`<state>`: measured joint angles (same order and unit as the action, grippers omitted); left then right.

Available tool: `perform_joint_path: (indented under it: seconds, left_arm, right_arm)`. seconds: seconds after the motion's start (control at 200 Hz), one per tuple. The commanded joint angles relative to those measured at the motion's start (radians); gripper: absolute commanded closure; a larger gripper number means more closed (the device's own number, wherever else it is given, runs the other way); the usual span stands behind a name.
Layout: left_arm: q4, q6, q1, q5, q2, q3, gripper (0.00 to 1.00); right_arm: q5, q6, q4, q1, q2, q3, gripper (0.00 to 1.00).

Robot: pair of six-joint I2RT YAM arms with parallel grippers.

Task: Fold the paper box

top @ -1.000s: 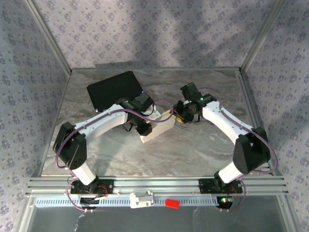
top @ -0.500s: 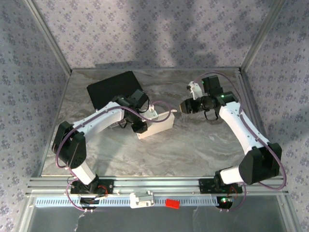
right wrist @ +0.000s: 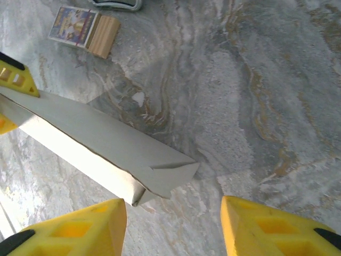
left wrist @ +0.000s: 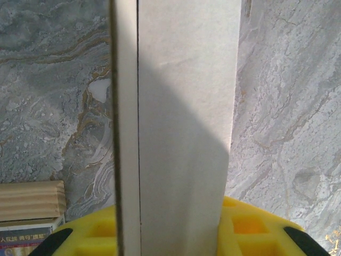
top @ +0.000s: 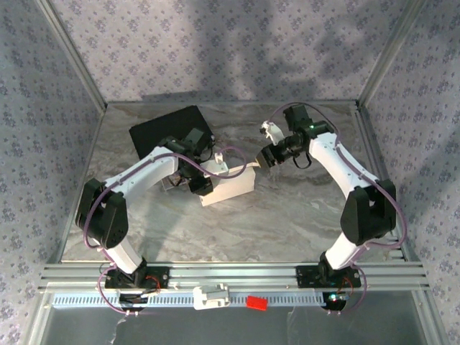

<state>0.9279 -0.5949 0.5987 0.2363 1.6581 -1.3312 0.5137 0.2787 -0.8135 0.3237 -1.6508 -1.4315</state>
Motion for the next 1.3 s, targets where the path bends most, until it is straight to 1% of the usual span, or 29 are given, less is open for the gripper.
perform_joint_path:
  seconds: [0.0,0.225,0.385,0.465,0.56,0.735,0.875,0.974,1.059,1.129,1.204,1.294]
  left_arm:
    - [0.052,-0.037,-0.012,0.005,0.039,0.007,0.83]
    - [0.042,-0.032,-0.014,0.013,0.028,0.024,0.82]
    - [0.041,-0.034,-0.015,0.010,0.029,0.021,0.82]
    - [0.043,-0.033,-0.015,0.009,0.034,0.015,0.82]
    - [0.045,-0.030,-0.015,0.011,0.037,0.008,0.82]
    - [0.046,-0.028,-0.014,0.008,0.040,0.003,0.82]
    - [0.046,-0.026,-0.014,0.009,0.043,0.001,0.82]
    - [0.046,-0.025,-0.015,0.008,0.046,-0.003,0.82]
    - [0.045,-0.023,-0.014,0.007,0.048,-0.005,0.82]
    - [0.045,-0.023,-0.014,0.006,0.049,-0.006,0.82]
    - [0.044,-0.022,-0.015,0.005,0.049,-0.008,0.82]
    - [0.044,-0.020,-0.014,0.003,0.052,-0.010,0.82]
  right_arm:
    - [0.027,0.047,-0.056,0.008,-0.033,-0.031,0.48]
    - [0.073,0.060,-0.071,0.023,-0.058,-0.060,0.50]
    - [0.048,0.075,-0.073,0.036,-0.066,-0.053,0.53]
    - [0.042,0.076,-0.072,0.036,-0.071,-0.066,0.56]
    - [0.038,0.072,-0.076,0.038,-0.072,-0.082,0.63]
    - [0.028,0.070,-0.079,0.046,-0.074,-0.077,0.70]
    - [-0.009,0.070,-0.075,0.052,-0.076,-0.071,0.70]
    - [-0.014,0.071,-0.073,0.053,-0.079,-0.074,0.70]
    - [-0.015,0.072,-0.078,0.059,-0.081,-0.078,0.73]
    - [-0.017,0.071,-0.081,0.063,-0.081,-0.075,0.74]
    - [-0.020,0.066,-0.083,0.067,-0.080,-0.073,0.77]
    - [-0.024,0.061,-0.085,0.068,-0.080,-0.074,0.78]
